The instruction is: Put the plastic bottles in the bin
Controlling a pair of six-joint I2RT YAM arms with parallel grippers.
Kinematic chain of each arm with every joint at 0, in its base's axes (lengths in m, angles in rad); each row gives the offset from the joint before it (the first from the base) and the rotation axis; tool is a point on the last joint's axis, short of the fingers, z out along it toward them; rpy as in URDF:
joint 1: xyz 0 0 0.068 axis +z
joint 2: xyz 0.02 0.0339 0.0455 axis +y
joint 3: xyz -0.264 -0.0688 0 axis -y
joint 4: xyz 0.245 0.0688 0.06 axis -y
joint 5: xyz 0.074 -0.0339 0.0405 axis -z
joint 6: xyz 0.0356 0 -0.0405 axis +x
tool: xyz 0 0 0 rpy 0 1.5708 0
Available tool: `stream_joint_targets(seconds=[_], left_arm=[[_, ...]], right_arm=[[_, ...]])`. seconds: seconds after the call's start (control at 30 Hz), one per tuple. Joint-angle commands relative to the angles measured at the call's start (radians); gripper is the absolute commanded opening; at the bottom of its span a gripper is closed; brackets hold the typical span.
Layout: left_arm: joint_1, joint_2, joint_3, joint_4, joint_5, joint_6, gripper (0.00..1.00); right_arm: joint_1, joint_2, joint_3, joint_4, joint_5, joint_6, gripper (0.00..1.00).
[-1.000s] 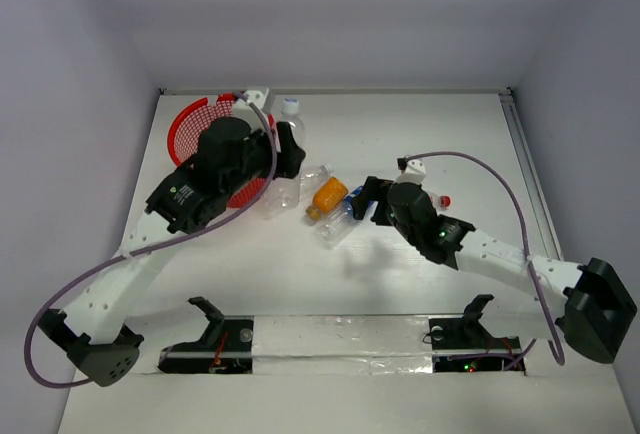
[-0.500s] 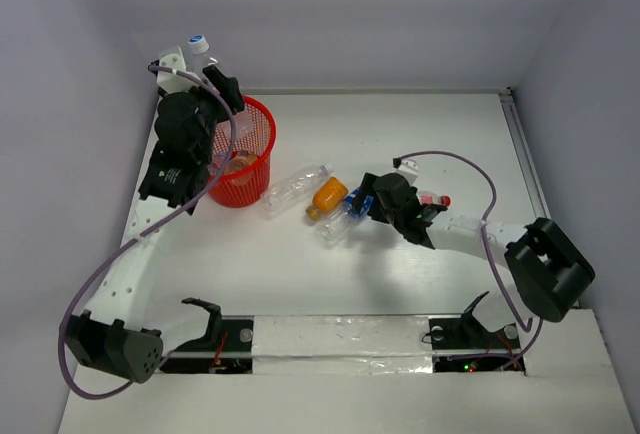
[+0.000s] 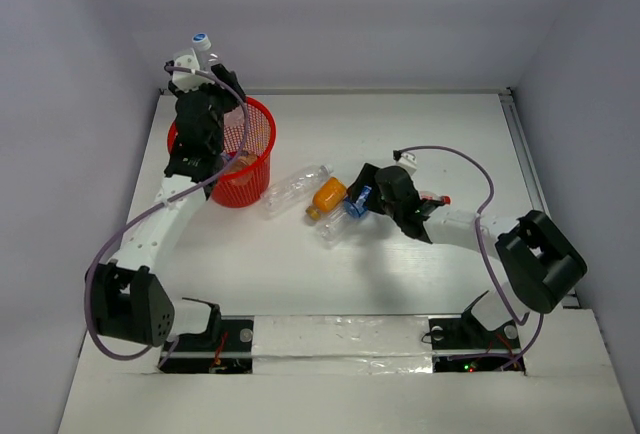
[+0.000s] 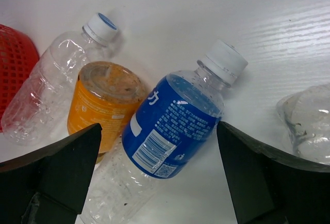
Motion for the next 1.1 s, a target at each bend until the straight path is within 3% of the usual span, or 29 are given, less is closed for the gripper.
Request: stream_joint_targets(seconds=[0.0, 0.37, 0.47, 0.7, 0.77, 0.9, 1.07], left_arm=[[0.004, 0.025, -0.038, 0.193, 0.001, 0.037, 0.53], [0.004, 0.050, -0.190, 0.333, 0.032, 0.035, 0.63], [0.004, 0.027, -0.237, 0.347, 0.037, 0.028, 0.65], [0.004, -0.080, -0.304, 0.292, 0.040, -0.006, 0.90], [0.004, -0.129, -0.304, 0.270, 0.046, -0.008, 0.93], [0.004, -0.221, -0.302, 0.219, 0.078, -0.035, 0.94], [0.004, -0.355, -0.302, 0.138, 0.150, -0.144, 0.93]], right_arm=[[-0.007, 0.023, 0.068, 0.022, 0.021, 0.005, 0.98], [-0.016, 0.112, 0.079, 0.040, 0.015, 0.014, 0.96], [-0.016, 0.115, 0.065, 0.053, 0.009, 0.013, 0.91], [-0.016, 0.149, 0.071, 0.065, -0.020, -0.001, 0.91], [-0.016, 0.152, 0.069, 0.072, -0.020, 0.002, 0.89], [-0.016, 0.141, 0.049, 0.085, -0.020, 0.005, 0.80], [-0.016, 0.106, 0.013, 0.100, -0.019, 0.006, 0.56]])
